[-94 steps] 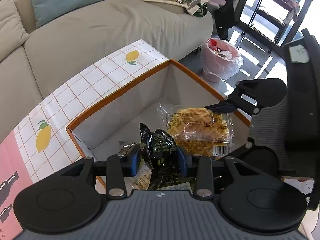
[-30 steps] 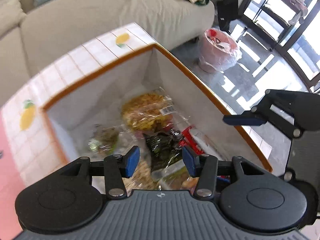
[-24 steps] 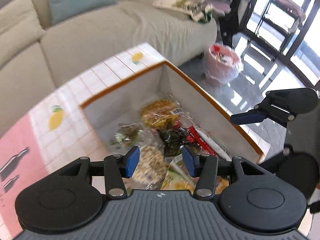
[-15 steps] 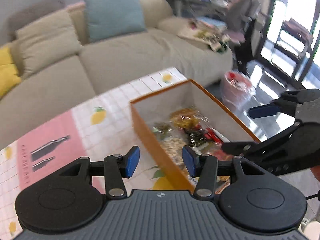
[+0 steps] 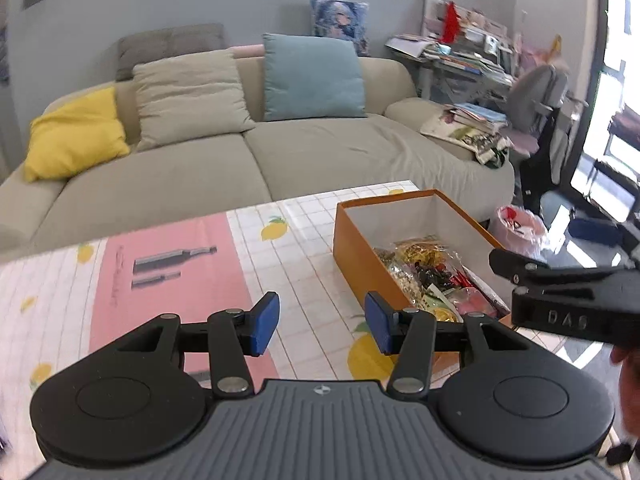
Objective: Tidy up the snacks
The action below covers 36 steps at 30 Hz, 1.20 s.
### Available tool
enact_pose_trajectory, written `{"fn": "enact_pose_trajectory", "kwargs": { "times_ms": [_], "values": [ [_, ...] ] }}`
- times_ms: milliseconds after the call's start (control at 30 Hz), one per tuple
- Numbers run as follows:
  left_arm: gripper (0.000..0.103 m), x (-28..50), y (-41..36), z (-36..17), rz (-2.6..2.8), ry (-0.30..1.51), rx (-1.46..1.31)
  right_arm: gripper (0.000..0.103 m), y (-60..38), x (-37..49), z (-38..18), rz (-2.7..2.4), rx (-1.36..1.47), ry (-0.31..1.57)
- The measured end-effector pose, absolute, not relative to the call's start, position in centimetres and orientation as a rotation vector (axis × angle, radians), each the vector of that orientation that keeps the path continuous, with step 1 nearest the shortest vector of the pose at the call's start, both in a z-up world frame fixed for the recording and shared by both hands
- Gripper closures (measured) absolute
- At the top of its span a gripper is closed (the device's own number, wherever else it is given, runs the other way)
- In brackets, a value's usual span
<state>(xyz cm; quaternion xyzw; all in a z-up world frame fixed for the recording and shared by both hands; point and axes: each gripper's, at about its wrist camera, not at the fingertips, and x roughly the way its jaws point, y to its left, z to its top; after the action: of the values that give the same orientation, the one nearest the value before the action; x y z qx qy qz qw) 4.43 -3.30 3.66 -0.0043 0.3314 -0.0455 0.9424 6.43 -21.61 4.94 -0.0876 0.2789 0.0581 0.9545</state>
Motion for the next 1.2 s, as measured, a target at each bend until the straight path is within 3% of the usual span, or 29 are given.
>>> {"fn": "enact_pose_trajectory", "kwargs": {
  "times_ms": [233, 633, 1200],
  "values": [
    [0.045, 3.4, -3.8, 1.4, -0.065, 0.686, 0.046, 0.009, -20.4, 3.5, 2.7, 0.073, -0.129, 0.560],
    [0.045, 4.6, -5.8, -1.2, -0.080, 0.725, 0.077, 0.007, -22.0, 5.1, -2.1, 0.018, -0.056, 0.718],
    [0.044, 5.0, -4.0, -2.5, -0.077, 0.807, 0.002, 0.006, -22.0, 6.2, -3.3, 0.019, -0.049, 0.769]
  ]
}}
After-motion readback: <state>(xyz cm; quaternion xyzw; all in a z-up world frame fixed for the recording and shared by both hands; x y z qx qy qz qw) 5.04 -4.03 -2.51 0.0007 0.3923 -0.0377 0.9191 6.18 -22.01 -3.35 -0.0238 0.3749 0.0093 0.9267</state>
